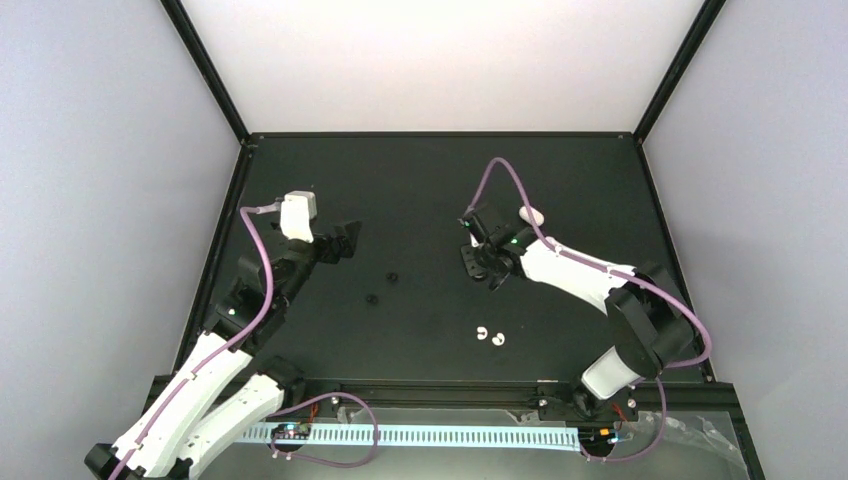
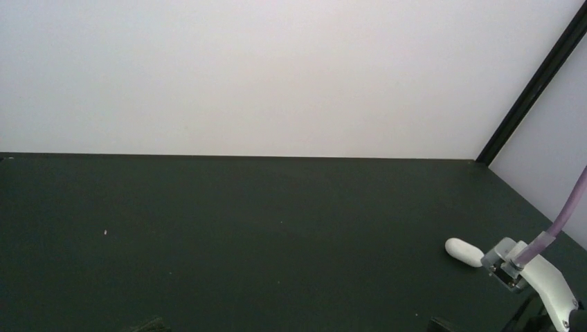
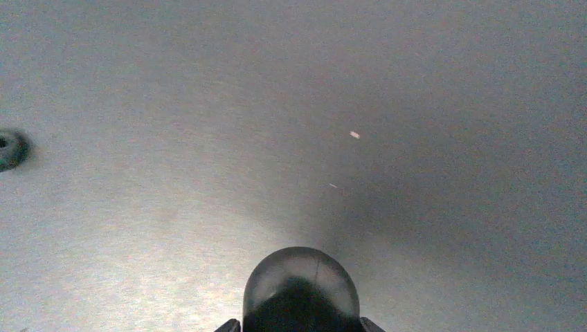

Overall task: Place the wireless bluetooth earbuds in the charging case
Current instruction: Move the charging case to the center of the board.

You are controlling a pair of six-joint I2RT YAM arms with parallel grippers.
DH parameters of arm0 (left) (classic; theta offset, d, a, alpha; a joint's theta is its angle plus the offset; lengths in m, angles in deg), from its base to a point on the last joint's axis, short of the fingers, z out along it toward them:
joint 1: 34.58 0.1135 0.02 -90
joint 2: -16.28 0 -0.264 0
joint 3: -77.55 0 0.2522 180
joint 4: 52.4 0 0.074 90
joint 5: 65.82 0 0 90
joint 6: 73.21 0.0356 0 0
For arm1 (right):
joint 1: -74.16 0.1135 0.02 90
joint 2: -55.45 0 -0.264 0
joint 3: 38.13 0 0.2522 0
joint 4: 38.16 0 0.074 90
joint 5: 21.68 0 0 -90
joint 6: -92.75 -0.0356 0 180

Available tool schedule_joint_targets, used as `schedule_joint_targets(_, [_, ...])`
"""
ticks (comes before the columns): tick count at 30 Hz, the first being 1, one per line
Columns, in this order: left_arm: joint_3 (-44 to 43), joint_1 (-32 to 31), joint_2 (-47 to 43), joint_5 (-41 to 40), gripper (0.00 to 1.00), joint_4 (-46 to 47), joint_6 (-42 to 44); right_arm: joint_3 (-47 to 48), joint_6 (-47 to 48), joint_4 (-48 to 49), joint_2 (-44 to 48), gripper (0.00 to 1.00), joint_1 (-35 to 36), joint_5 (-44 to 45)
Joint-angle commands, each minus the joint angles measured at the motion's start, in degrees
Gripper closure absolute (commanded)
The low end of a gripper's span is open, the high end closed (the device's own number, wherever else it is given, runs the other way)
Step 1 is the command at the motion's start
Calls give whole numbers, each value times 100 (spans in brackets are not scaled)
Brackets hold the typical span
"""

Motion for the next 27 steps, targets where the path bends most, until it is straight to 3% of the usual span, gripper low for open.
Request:
schedule_joint_targets(1, [22, -33, -13, 67, 1, 24, 41, 517, 1141, -509, -310, 58, 370, -163])
schedule_joint_targets(11, [17, -68, -61, -84, 1, -17, 66, 721, 1512, -629, -887, 55, 887, -100])
schedule_joint_targets(15, [15, -71, -75, -95, 1, -22, 66, 711, 910, -510, -618, 47, 882, 28])
schedule_joint_targets(19, [12, -73, -93, -102, 1, -17, 71, 469, -389, -103, -213, 43, 875, -9])
schedule_joint_targets(23, [10, -73, -88, -114, 1, -28, 66, 28, -1198, 445, -75, 58, 872, -231])
schedule_joint_targets(27, [12, -92, -86, -128, 1, -39, 66, -319, -1399, 600, -129, 78, 876, -63])
